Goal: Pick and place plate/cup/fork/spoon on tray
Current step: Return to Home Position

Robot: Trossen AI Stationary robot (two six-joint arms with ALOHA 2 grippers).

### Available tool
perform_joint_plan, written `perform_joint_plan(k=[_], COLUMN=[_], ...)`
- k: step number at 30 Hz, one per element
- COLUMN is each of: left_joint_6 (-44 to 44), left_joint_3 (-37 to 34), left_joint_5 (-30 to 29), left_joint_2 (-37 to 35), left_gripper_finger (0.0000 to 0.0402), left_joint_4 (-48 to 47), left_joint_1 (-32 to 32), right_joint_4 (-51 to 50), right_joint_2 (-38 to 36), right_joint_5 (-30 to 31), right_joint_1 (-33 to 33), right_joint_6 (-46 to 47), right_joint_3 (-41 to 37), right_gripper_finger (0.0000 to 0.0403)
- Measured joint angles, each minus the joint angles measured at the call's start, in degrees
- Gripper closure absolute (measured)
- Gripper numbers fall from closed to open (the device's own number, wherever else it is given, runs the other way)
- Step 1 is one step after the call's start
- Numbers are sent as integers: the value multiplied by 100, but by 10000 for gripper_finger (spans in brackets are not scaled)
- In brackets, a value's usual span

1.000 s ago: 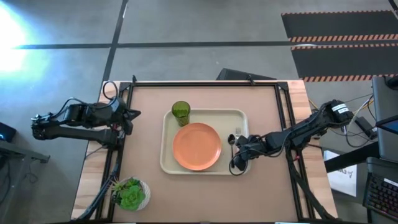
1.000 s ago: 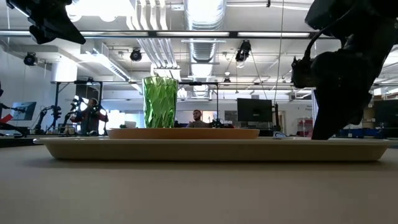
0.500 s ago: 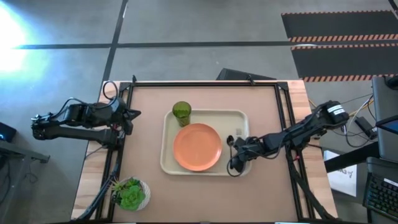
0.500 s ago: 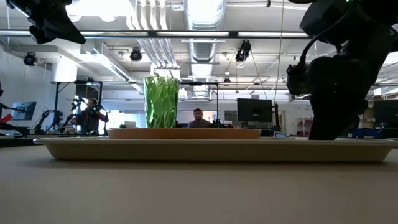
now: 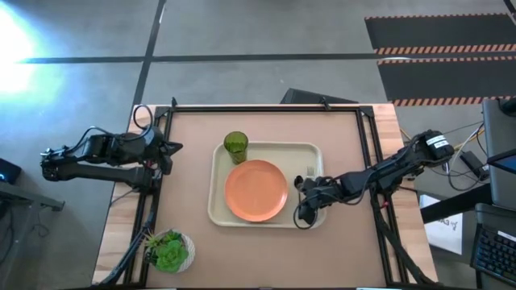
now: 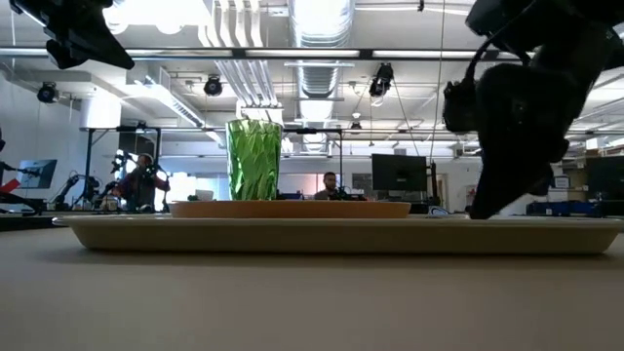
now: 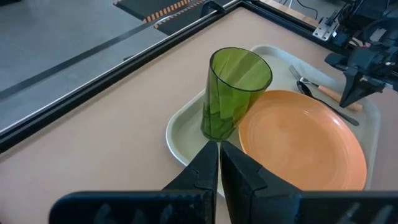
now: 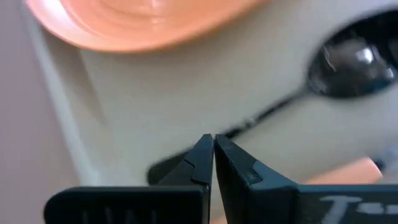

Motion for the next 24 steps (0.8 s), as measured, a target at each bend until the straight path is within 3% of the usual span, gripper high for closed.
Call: perform_joint_plan(k=[7,14,20,24], left_joint_6=[75,753,1458,1836], left_joint_3=[-11,-124,-284,-587], left_joint_5=[0,4,50,260], left_joint_2=[1,7,-171,-668], left_gripper_finger=[402,402,402,402], left_joint_4=[3,16,520,985], left_joint_1=[0,1,-2,-2], right_joint_4=[-64,-441,-1305,-1382], right_joint_2=[-2,-95,-559,-1069], right_joint_5=[111,801,1048,1350], right_joint_1=[-17,-68,-305,-508], right_joint_6=[-611,-1534,-2204,-2922], right_joint_3=[536,1280,1860,2022], right_gripper_finger=[394,394,394,394])
